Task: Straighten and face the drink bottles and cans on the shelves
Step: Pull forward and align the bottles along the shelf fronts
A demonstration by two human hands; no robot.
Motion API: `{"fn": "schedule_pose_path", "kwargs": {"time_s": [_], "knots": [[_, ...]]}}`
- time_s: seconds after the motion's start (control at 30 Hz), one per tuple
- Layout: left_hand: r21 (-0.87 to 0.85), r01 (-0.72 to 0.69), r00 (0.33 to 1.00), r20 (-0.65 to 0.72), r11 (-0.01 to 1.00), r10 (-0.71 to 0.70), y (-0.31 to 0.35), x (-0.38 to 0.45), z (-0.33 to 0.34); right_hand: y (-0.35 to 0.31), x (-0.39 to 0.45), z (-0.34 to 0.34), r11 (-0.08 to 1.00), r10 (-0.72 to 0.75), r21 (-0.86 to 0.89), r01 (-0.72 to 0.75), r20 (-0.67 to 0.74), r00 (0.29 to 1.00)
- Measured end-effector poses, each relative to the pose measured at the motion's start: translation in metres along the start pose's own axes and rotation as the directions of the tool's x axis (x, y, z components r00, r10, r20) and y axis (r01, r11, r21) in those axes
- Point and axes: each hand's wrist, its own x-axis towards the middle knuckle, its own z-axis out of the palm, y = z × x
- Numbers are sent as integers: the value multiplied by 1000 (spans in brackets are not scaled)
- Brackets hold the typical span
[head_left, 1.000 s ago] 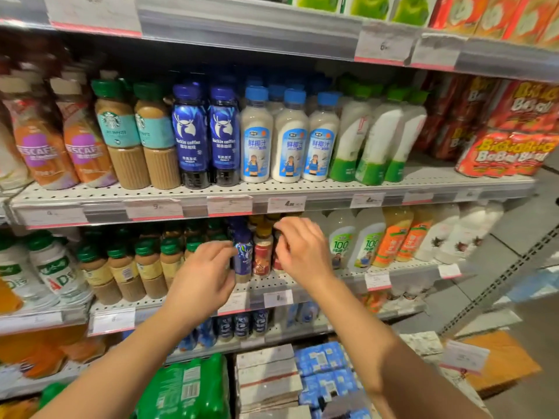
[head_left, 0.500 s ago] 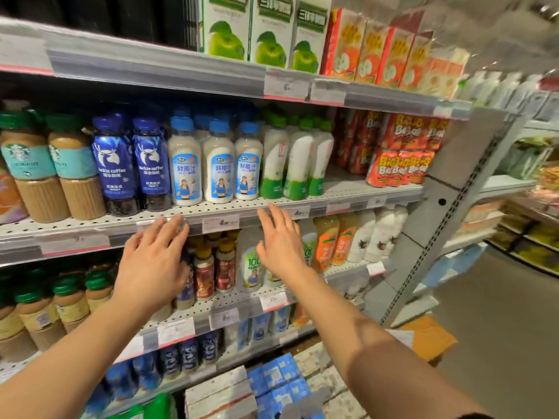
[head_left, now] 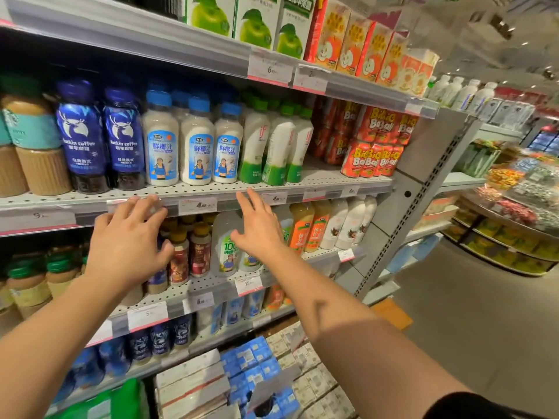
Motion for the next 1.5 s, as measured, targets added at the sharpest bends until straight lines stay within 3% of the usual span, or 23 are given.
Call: {"fn": "schedule_pose_path", "kwargs": {"time_s": [0.33,0.43,0.53,0.63,0.77,0.83,0.93,1.03,1.13,1.37,1.5], "knots": [[39,114,992,-56,993,-111,19,5,20,26,4,17,980,-152,124,156,-45,987],[32,197,978,-70,980,-195,26,10,33,48,6,23,938,-254,230,258,-45,966],[-4,312,947,-76,950,-312,59,17,34,96,2,28,830,-373,434,350,-35,927],[27,302,948,-115,953,-297,118,31,38,179,-10,36,832,-255,509,221,-3,967],[-22,187,970,-155,982,-188,207,59,61,308,-17,51,840,133,534,-102,-19,991],[-13,107,987,-118,994,-108,245,80,73,364,-12,51,756,324,584,-296,58,944],[0,19,997,-72,1000,-19,288,116,88,434,-3,51,601,521,572,-558,249,817],[36,33,999,-18,999,-33,312,135,98,472,5,58,492,544,613,-618,337,768],[84,87,996,20,993,-89,320,138,105,492,11,65,476,529,617,-627,368,765],[101,122,992,13,987,-124,321,137,99,508,23,80,552,548,545,-631,333,768],[94,113,994,-2,989,-113,323,138,99,524,32,89,626,581,399,-670,334,742]]}}
